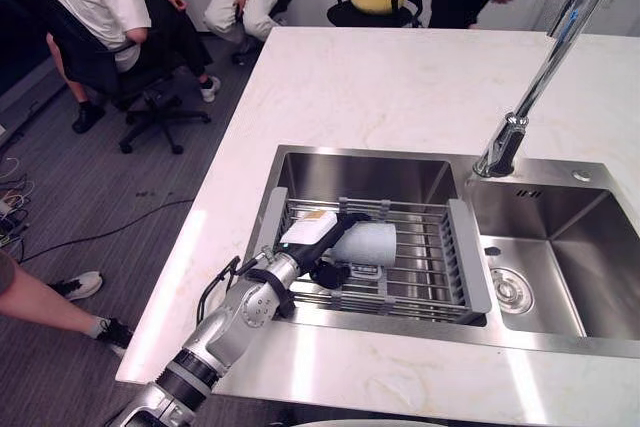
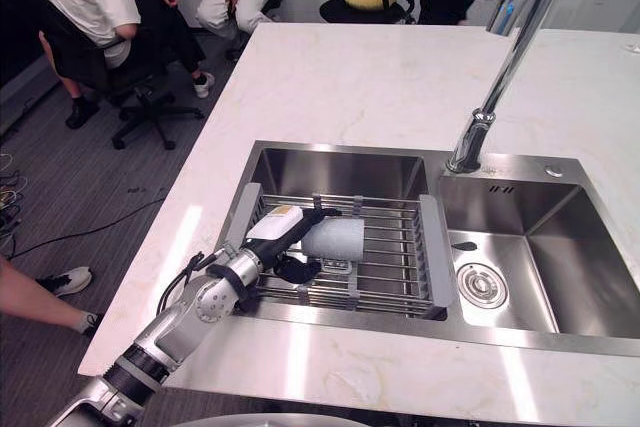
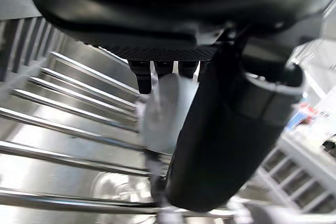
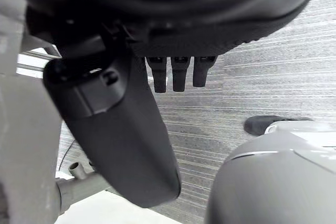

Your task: Walk over to the sink, pick up the cup, carry it to the dishwasher, place the cup inside the dishwasher, then close the dishwasher door

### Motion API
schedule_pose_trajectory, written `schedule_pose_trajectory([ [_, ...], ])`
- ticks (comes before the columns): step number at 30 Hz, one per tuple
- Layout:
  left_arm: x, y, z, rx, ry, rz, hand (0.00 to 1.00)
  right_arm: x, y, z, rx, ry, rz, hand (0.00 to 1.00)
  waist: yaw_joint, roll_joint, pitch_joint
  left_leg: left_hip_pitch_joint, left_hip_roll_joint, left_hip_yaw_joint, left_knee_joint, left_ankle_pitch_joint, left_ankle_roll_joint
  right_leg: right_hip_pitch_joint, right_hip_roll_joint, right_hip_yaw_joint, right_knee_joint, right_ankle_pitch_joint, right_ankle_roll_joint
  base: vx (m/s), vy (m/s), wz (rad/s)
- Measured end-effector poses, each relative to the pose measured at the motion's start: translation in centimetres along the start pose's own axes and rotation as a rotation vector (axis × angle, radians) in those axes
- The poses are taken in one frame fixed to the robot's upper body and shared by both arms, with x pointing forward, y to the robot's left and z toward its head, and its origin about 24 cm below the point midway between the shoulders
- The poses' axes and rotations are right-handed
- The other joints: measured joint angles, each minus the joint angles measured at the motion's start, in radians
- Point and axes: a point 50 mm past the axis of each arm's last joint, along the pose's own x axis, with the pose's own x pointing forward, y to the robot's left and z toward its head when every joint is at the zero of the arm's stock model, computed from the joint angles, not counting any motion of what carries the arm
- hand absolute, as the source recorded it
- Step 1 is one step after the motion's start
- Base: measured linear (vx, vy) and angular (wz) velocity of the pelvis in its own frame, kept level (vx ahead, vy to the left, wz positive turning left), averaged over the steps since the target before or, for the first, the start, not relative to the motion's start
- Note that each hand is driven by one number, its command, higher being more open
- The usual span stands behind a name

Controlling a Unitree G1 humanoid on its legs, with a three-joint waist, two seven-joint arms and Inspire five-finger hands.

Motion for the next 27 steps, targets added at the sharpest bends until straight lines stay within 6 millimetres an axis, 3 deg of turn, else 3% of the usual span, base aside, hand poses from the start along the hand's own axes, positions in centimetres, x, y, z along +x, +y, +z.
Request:
schedule_pose_trajectory([
  [3,0.6,0.8,-0.1,0.038,-0.001,0.008,0.90,0.1,0.0,0.2,0.000,-0.006,0.002,0.90,-0.007,0.007,0.011,0.004,-0.001,0.004,-0.005,0.000,0.000,0.001,0.000,0.000,-0.002,0.001,0.001,0.01,-0.002,-0.04],
  [4,0.9,1.2,-0.2,0.061,-0.003,0.012,0.30,0.2,0.1,0.5,0.000,-0.013,0.003,0.90,-0.012,0.008,0.016,0.004,-0.001,0.005,-0.007,0.001,0.001,0.000,0.000,0.001,-0.003,0.002,0.001,-0.01,-0.001,-0.04],
  [12,2.0,3.0,-0.2,0.153,-0.014,0.022,0.30,0.4,0.1,1.1,-0.007,-0.029,0.006,0.90,-0.038,0.022,0.029,0.007,-0.006,0.016,-0.024,0.004,0.004,0.004,-0.002,0.009,-0.031,0.017,0.005,0.00,0.004,-0.03],
  [19,2.0,3.3,-0.4,0.110,-0.003,0.034,0.30,0.5,0.2,1.2,-0.008,-0.031,0.006,0.90,-0.040,0.022,0.046,0.024,-0.006,0.016,-0.032,0.004,0.003,0.021,-0.002,0.007,-0.038,0.018,0.006,0.00,0.000,0.00],
  [24,1.7,3.2,-1.0,-0.005,0.028,0.064,0.30,0.4,0.2,1.0,-0.007,-0.022,0.006,0.90,-0.040,0.021,0.057,0.031,-0.007,0.015,-0.035,0.004,0.003,0.033,-0.003,0.006,-0.042,0.018,0.007,0.00,0.000,0.00],
  [27,1.0,2.7,-1.7,-0.193,0.063,0.122,0.30,0.4,0.2,0.6,-0.007,-0.002,0.007,0.90,-0.038,0.020,0.058,0.038,-0.007,0.015,-0.039,0.004,0.003,0.040,-0.003,0.005,-0.046,0.019,0.008,0.00,0.000,0.00],
])
